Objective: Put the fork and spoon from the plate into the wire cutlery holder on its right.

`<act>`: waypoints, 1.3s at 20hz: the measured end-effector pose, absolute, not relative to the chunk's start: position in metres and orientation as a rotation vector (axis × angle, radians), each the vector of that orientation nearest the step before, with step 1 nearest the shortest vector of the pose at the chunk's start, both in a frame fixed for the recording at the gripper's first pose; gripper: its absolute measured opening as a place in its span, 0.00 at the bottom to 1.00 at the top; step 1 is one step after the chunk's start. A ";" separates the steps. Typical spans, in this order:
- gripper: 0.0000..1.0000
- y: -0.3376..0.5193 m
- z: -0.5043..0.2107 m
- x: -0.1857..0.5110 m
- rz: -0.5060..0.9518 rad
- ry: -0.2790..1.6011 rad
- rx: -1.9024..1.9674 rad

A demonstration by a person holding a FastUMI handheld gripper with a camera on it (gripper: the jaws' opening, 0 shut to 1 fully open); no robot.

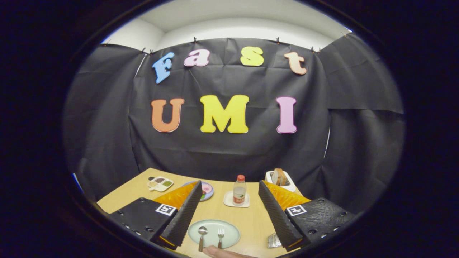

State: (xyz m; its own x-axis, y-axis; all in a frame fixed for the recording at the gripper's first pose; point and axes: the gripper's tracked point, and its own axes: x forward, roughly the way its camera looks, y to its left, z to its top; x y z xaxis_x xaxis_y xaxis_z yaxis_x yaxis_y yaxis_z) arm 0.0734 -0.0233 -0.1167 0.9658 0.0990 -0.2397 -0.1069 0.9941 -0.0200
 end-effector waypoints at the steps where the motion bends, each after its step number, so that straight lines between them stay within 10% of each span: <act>1: 0.95 -0.025 -0.132 0.077 0.109 0.271 -0.042; 18: 0.95 -0.006 -0.379 0.082 0.147 0.794 -0.070; 26: 0.68 0.012 -0.441 0.055 0.141 0.966 -0.061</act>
State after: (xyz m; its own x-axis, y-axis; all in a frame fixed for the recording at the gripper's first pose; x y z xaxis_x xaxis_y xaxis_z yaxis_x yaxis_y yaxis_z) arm 0.0550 0.0119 -0.4406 0.5603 0.0923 -0.8231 -0.1467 0.9891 0.0111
